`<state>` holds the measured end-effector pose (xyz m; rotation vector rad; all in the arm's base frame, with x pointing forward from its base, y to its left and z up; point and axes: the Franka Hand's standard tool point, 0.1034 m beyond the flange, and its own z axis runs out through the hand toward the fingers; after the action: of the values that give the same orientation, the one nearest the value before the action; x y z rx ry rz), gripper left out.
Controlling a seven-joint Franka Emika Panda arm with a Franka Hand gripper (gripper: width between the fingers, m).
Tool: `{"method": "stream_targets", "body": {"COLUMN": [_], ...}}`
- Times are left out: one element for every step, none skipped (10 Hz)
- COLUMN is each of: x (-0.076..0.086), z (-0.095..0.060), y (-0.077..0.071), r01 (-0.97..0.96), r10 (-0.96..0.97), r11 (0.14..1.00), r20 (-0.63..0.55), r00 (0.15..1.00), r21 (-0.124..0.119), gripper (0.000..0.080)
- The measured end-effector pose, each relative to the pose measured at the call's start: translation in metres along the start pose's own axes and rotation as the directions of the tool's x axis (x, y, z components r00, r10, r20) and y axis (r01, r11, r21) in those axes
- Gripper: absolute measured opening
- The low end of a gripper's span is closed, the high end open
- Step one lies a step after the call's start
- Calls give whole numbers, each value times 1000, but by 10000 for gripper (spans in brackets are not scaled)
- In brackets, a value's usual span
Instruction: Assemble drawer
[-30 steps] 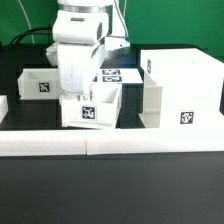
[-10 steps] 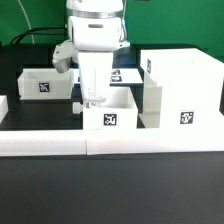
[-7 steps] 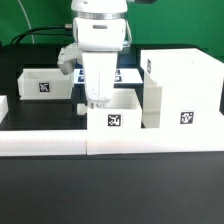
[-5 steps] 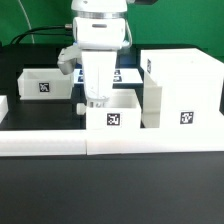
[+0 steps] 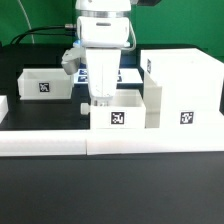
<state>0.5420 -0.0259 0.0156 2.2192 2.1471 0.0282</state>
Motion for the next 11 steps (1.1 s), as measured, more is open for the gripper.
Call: {"method": "stream_targets", "body": {"x": [0,3,10,14,14,14,14,13,13,13,17], "z": [0,0,0,1,0,0,0,0,0,0,1], "y": [0,1,3,3,4,4,5,4,4,4,4], "r01": [0,0,1,10,16,16,14,10,8,9,25], "r10": [0,0,-1,-10,-16,-16,-14,-10,-8,-9,-25], "r11": [1000,1000,1000,1000,1000,1000,1000,1000,1000,1000,1000], "r20": [0,1,-1,-2,-2,-1,-2,-2,-2,-2,1], "r00": [1000,1000,1000,1000,1000,1000,1000,1000,1000,1000,1000], "r21": [0,3,1,2,1,4,0,0,0,1,2], "gripper": [42,42,42,42,42,42,42,42,42,42,42]}}
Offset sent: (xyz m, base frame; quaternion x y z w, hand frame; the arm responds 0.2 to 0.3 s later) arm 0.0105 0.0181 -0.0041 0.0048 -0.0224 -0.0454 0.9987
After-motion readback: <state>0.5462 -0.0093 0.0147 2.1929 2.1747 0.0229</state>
